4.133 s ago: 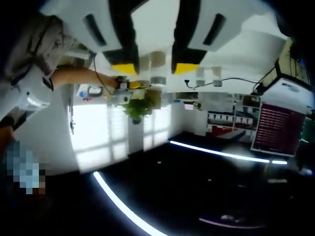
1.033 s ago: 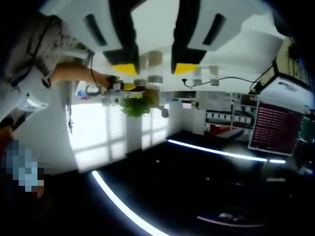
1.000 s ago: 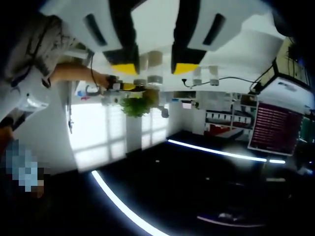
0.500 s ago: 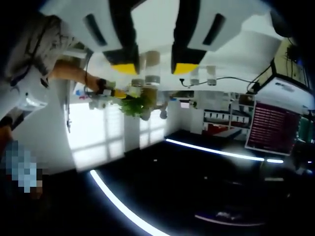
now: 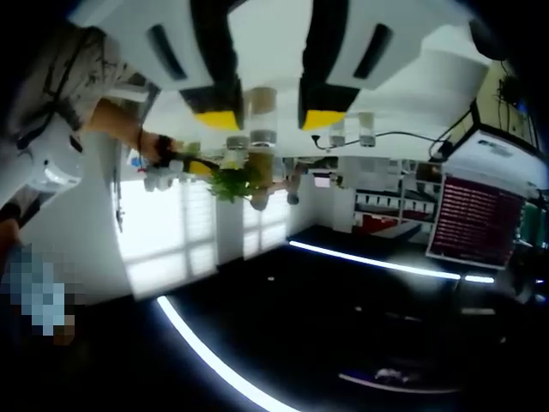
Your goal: Rotate the seasoning bottle until the label or dispensing opening points toward the visible target arrow and the bottle remains upright within the marked orientation range
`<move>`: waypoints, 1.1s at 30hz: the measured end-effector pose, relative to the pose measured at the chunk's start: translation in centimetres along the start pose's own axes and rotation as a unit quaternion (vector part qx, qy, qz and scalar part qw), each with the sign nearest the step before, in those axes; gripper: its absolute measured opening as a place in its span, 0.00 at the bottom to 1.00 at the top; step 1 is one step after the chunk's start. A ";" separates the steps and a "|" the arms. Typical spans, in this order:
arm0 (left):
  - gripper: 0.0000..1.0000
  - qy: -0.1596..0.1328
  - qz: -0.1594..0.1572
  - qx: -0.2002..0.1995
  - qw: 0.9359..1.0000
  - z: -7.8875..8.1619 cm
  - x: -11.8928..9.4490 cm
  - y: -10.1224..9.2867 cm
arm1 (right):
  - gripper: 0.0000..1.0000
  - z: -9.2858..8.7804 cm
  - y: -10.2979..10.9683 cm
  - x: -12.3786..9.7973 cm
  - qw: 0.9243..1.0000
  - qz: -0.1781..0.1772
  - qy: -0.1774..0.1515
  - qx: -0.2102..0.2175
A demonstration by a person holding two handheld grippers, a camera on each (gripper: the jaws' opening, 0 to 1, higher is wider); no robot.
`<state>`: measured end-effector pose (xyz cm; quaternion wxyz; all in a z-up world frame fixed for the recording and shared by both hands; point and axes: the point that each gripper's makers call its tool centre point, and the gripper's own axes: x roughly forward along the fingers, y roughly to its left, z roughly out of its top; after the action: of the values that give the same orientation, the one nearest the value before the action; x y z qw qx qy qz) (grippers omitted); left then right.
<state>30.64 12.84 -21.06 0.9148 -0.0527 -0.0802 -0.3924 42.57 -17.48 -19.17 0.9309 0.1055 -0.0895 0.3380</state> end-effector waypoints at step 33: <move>0.27 0.018 -0.094 0.032 0.995 -0.5 7.8 1.3 | 0.30 0.3 2.3 -11.3 0.988 -0.146 -0.019 -0.044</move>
<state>36.95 8.14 -20.18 0.8766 -0.0087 -0.0807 -0.4743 32.51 -22.72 -21.30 0.9721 0.0825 -0.1058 0.1925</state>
